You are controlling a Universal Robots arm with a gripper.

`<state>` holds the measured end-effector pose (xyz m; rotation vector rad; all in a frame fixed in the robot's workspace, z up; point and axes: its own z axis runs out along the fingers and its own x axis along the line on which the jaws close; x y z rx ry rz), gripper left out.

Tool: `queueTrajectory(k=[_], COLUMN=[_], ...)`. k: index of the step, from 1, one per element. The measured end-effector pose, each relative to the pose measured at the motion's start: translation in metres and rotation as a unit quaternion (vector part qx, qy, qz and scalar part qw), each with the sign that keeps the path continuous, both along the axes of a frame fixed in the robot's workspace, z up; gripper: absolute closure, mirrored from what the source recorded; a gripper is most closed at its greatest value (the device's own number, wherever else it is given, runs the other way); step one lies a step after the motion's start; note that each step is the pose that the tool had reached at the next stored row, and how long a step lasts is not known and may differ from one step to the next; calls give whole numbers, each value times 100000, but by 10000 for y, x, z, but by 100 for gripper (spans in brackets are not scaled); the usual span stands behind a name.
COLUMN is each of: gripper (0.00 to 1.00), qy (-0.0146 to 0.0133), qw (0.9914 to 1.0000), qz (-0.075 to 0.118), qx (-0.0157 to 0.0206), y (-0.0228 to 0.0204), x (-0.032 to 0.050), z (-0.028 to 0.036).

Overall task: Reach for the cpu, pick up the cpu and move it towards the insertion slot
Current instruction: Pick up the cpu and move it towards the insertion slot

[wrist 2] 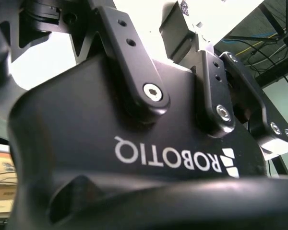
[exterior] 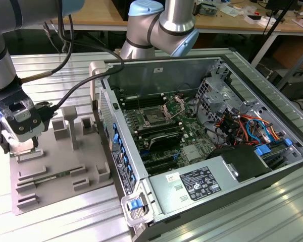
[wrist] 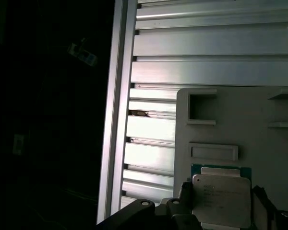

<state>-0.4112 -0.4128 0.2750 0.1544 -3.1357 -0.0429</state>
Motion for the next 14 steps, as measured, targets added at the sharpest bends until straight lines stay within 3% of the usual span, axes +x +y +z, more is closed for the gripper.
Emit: queueTrajectory(k=[14], gripper=[45], qy=[0], qw=[100000], qz=[0], qx=[1], y=[0], x=[0], z=[81])
